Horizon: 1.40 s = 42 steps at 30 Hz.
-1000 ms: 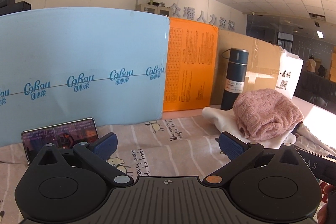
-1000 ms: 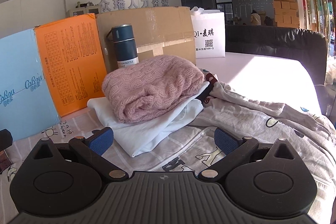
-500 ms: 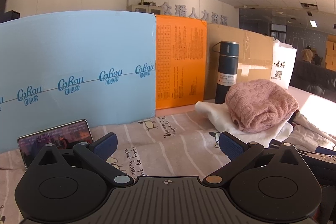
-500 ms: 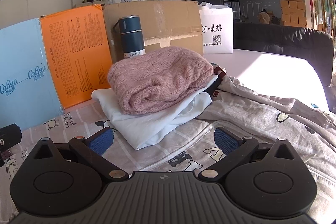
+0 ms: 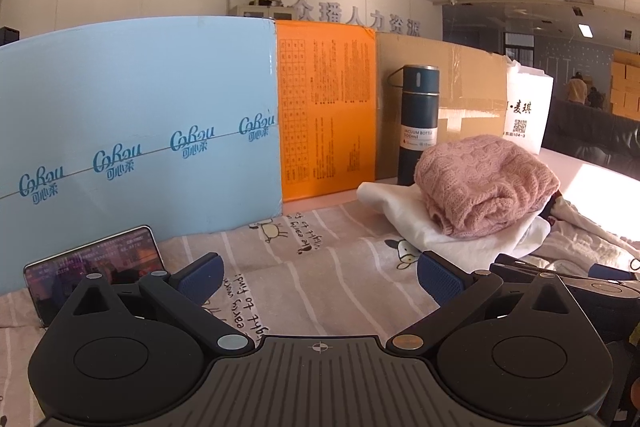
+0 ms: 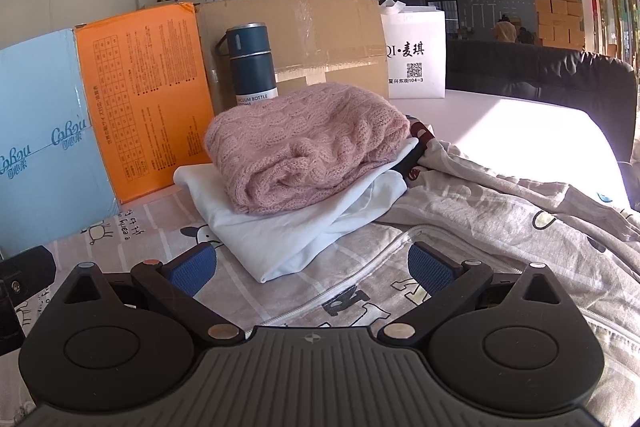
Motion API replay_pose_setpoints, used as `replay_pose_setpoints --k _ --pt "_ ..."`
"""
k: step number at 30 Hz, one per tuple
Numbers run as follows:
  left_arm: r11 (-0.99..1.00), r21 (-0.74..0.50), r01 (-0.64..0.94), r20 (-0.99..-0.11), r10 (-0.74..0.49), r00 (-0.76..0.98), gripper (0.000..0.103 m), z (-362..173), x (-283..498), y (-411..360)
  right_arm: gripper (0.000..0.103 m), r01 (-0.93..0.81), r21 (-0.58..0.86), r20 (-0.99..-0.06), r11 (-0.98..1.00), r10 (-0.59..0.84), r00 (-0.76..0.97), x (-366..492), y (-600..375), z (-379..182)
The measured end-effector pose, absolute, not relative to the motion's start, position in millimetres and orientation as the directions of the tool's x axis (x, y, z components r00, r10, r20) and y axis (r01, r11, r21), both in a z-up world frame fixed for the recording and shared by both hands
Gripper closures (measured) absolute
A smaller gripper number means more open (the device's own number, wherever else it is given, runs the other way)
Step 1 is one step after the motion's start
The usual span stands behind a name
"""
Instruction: Fold clothes
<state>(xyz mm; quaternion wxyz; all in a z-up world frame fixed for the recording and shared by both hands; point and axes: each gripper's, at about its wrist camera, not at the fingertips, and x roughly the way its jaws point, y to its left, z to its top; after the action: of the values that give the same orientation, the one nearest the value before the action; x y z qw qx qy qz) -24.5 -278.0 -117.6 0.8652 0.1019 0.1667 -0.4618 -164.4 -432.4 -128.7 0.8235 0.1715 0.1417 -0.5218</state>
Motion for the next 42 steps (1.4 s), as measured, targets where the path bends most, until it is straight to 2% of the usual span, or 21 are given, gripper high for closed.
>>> replay_pose_setpoints --k 6,42 --pt "0.562 0.019 0.827 -0.375 -0.762 0.527 0.0 -115.8 -22.9 -275.7 0.0 0.905 0.154 -0.388 0.397 -0.818 0.425 -169.3 -430.2 -125.8" --pt "0.568 0.015 0.823 -0.383 -0.757 0.529 0.0 -117.6 -19.9 -275.6 0.0 0.907 0.134 -0.404 0.398 -0.814 0.417 -166.0 -430.7 -128.3"
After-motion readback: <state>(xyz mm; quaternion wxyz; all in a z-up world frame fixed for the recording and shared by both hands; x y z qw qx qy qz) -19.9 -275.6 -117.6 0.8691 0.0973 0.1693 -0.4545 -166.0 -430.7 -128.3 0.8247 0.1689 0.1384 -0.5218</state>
